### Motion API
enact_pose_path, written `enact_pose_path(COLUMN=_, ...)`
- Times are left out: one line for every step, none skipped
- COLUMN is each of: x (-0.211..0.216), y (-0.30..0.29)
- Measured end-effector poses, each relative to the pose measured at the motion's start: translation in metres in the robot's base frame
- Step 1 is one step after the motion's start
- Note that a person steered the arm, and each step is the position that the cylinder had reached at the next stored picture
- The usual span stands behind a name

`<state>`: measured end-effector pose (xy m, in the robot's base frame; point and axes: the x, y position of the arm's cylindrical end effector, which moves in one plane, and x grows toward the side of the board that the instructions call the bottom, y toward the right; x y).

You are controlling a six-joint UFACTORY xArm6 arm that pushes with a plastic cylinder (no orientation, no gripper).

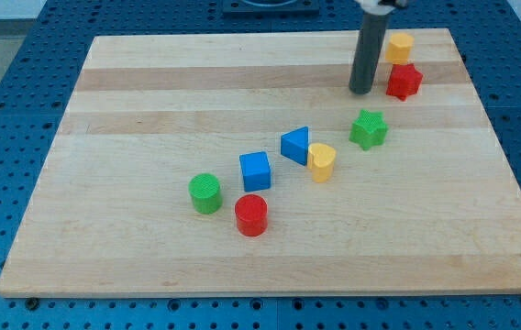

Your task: Slide the green star to the right of the triangle

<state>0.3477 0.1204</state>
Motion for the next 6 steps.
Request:
enact_pose_path(x=0.026, y=-0.021)
enact_pose_path(x=0.052, y=-0.021)
enact_pose_path(x=0.072, y=-0.01)
enact_pose_path(x=0.098, y=-0.008)
enact_pose_path(x=0.141, y=-0.013)
enact_pose_path(x=0.126, y=0.002)
